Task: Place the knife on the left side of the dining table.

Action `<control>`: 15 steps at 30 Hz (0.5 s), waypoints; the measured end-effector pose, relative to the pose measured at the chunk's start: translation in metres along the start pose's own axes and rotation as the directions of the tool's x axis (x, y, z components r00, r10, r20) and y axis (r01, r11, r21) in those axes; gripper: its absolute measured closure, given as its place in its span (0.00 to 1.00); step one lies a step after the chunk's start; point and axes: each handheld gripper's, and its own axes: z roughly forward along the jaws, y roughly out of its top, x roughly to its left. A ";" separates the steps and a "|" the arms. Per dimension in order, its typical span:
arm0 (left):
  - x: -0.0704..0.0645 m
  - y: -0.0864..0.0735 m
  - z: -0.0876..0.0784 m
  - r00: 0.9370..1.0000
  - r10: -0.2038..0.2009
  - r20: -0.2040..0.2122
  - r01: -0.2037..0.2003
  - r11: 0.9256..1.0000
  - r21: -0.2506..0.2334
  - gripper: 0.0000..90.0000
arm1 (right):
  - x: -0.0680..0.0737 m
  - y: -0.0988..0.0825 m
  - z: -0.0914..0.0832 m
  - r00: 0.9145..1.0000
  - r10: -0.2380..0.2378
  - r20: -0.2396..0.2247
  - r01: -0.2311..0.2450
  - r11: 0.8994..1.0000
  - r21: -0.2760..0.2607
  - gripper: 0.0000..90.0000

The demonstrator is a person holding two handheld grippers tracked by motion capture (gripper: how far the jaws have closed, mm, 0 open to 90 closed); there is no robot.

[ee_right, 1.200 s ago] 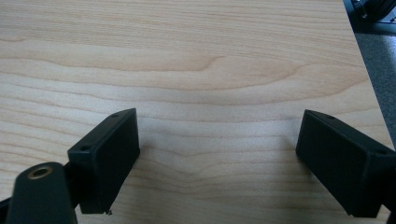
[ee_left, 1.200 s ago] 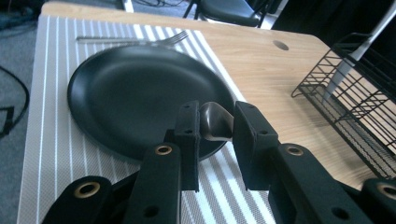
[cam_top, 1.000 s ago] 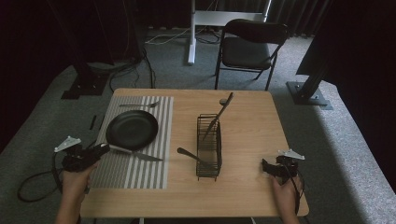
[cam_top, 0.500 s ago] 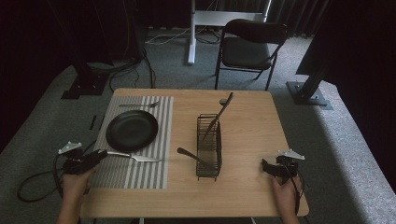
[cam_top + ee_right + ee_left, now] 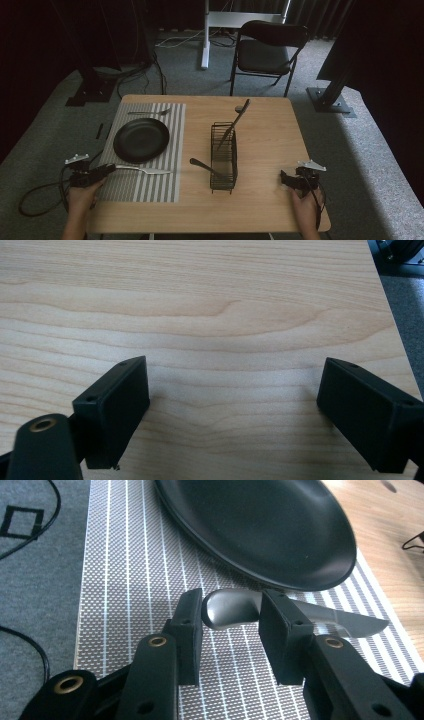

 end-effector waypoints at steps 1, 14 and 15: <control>0.001 0.000 0.003 1.000 -0.001 -0.008 0.001 1.000 0.017 0.69 | 0.000 0.000 0.000 1.000 0.000 0.000 0.000 1.000 0.000 0.14; -0.003 0.000 0.019 0.991 0.080 -0.107 -0.071 0.994 0.080 0.67 | 0.000 0.000 0.000 1.000 0.000 0.000 0.000 1.000 0.000 0.14; -0.005 -0.001 0.021 0.988 0.094 -0.122 -0.085 0.993 0.079 0.67 | 0.000 0.000 0.000 1.000 0.000 0.000 0.000 1.000 0.000 0.14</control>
